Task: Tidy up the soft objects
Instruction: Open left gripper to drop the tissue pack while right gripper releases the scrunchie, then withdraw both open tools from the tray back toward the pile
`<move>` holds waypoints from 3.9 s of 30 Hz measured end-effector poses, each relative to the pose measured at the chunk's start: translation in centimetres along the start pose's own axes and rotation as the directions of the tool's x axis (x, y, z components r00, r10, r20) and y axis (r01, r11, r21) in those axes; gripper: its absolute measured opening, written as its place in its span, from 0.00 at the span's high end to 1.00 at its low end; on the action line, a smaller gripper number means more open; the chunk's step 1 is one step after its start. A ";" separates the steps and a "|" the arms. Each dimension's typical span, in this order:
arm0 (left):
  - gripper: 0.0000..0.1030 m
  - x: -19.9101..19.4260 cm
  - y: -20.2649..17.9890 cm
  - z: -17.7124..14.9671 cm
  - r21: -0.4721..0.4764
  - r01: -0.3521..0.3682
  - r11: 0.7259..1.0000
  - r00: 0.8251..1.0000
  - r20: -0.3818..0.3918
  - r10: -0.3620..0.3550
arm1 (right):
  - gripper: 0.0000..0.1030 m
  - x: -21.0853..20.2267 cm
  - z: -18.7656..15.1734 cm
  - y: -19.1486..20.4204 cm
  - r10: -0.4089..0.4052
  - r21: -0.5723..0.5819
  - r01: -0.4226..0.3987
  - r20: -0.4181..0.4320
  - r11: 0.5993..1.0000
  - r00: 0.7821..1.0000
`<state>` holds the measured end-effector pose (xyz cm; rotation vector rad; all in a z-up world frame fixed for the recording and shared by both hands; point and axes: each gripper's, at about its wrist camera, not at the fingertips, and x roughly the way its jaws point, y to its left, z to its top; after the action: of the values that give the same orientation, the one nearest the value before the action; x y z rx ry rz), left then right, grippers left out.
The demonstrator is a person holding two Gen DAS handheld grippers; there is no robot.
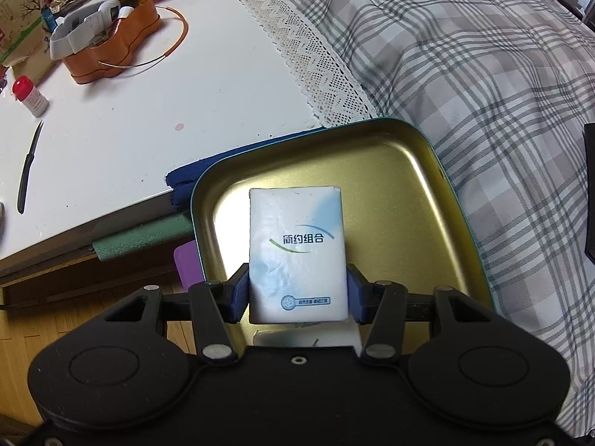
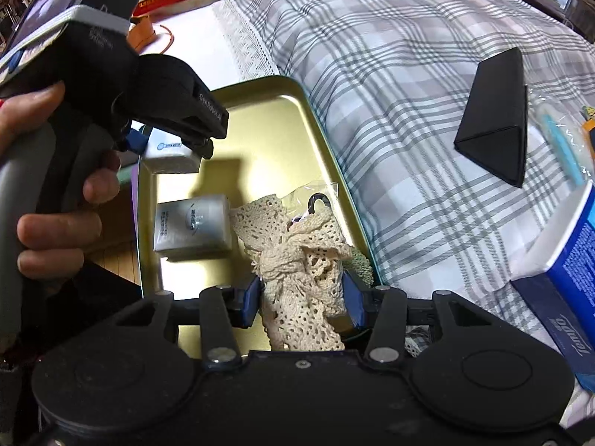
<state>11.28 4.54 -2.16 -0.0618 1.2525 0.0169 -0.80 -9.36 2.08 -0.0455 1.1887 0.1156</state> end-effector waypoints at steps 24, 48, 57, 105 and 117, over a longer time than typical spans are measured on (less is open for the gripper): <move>0.37 -0.1 0.0 -0.1 0.004 0.009 1.000 1.000 0.000 -0.009 | 0.45 1.0 0.5 -0.5 -0.017 0.036 0.017 0.004 0.999 1.000; 0.28 0.1 -1.2 -1.0 0.068 0.004 0.998 1.000 -0.017 -0.002 | 0.44 -0.7 -0.9 -0.7 -0.025 0.066 0.024 0.015 0.998 1.000; 0.28 -0.4 -1.7 -2.1 0.089 0.006 0.996 1.000 -0.015 -0.005 | 0.44 -2.9 -2.1 -1.4 -0.025 0.096 0.019 0.055 0.995 0.998; 0.25 -14.3 -17.3 -14.5 0.503 0.159 0.849 0.981 0.019 -0.194 | 0.39 -16.0 -14.9 -19.2 -0.238 0.515 0.113 0.183 0.849 0.954; 0.25 -16.1 -22.7 -14.1 0.576 0.191 0.795 0.969 0.020 -0.247 | 0.37 -16.7 -14.8 -28.1 -0.335 0.704 0.110 0.190 0.701 0.923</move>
<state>-6.05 -18.53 9.64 0.3154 1.1041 -0.5566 -17.37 -39.84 11.40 0.4705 0.8398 -0.5334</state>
